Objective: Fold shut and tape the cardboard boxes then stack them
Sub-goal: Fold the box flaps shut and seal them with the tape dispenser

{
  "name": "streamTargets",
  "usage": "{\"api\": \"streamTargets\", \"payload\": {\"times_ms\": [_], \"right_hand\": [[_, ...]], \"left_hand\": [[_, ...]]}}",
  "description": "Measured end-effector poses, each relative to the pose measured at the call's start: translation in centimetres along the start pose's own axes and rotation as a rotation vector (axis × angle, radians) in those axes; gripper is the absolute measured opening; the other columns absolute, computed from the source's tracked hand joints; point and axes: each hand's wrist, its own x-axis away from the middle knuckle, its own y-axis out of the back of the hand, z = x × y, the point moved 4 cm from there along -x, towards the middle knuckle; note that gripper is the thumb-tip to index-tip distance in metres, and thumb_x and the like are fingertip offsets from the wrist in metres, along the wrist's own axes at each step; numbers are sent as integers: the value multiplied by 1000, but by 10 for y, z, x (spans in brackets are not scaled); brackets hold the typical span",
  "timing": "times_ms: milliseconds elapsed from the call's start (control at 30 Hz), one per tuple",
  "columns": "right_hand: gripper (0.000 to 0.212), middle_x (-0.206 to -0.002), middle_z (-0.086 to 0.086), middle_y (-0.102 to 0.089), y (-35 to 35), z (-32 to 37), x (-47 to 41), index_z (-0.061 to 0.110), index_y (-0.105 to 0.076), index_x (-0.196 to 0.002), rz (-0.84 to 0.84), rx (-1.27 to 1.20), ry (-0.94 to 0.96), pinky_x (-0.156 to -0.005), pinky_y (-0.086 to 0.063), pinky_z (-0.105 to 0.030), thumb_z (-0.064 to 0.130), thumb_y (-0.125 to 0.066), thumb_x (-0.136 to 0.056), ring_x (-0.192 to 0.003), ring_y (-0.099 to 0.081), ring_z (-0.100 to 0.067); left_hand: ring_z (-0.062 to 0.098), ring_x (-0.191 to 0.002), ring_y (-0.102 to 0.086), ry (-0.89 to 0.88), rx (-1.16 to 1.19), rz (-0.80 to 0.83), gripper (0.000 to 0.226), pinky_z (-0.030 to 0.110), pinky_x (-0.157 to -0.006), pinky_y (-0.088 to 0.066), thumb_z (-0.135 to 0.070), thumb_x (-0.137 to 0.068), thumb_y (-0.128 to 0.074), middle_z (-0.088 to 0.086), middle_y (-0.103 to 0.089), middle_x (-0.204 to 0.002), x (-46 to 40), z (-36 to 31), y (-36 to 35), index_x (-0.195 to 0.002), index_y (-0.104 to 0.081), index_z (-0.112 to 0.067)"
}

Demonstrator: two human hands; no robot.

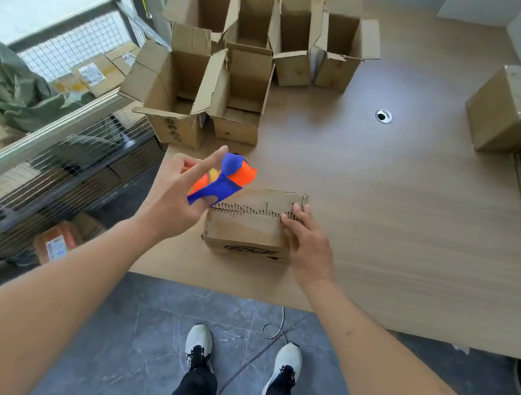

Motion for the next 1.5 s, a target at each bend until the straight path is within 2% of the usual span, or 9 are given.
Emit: {"api": "streamTargets", "payload": {"times_ms": [133, 300, 467, 600, 700, 900, 1067, 1200, 1500], "right_hand": [[26, -146, -8, -58, 9, -1, 0, 5, -73, -121, 0, -97, -23, -118, -32, -26, 1, -65, -96, -145, -43, -22], [33, -144, -6, -60, 25, -9, -6, 4, -71, -122, 66, -77, 24, -118, -36, -38, 9, -75, -90, -142, -47, -23], [45, -148, -3, -56, 34, -8, -10, 13, -62, -138, 175, -27, 41, -116, -36, -37, 14, -72, -94, -143, -46, -20], [52, -138, 6, -59, 42, 6, -16, 31, -56, -144, 245, 150, 125, -98, -47, -35, 39, -67, -94, -124, -56, -18], [36, -125, 5, -65, 43, 19, -22, 32, -63, -136, 240, 314, 233, -93, -43, -36, 34, -63, -100, -112, -58, -22], [25, -109, -1, -68, 39, 25, -23, 22, -74, -119, 277, 253, 225, -83, -49, -41, 16, -59, -100, -104, -58, -26], [17, -99, 3, -70, 38, 26, -25, 29, -74, -105, 219, 238, 141, -73, -47, -35, 29, -58, -101, -98, -61, -22], [16, -101, 7, -73, 35, 23, -25, 27, -77, -104, 182, 134, 52, -77, -52, -35, 31, -63, -99, -97, -63, -18], [14, -99, 0, -75, 26, 26, -17, 15, -76, -93, 112, 48, -42, -83, -52, -37, 18, -63, -98, -96, -65, -23]], "left_hand": [[17, -94, -49, -176, -34, 226, 107, 35, -86, -48, -12, -81, -83, -5, -46, -109, -11, -41, -6, -159, -20, -49], [26, -95, -55, -199, -123, 416, 120, 50, -83, -51, -6, -72, -77, -5, -55, -109, -5, -51, -28, -160, -9, -51], [25, -95, -55, -201, -136, 423, 118, 49, -84, -51, -6, -69, -73, -9, -55, -109, -3, -44, -37, -160, -12, -49], [23, -93, -53, -218, -172, 421, 121, 46, -83, -50, -5, -69, -78, -7, -53, -108, -4, -44, -39, -161, -12, -48], [21, -100, -53, -245, -228, 409, 122, 39, -88, -47, -7, -71, -82, -8, -53, -113, -2, -42, -41, -160, -11, -49], [23, -108, -48, -311, -381, 411, 111, 41, -103, -38, -7, -81, -71, -2, -47, -117, 3, -44, -44, -156, -8, -60], [30, -115, -46, -432, -558, 394, 89, 45, -107, -37, -19, -97, -61, 3, -42, -123, 14, -45, -46, -155, -9, -62], [33, -109, -51, -487, -661, 348, 70, 46, -93, -45, -32, -100, -40, 11, -44, -128, 27, -47, -45, -157, -8, -57], [29, -117, -43, -331, -602, 353, 78, 44, -100, -39, -27, -100, -53, 4, -40, -134, 38, -29, -36, -155, -8, -62]]}}
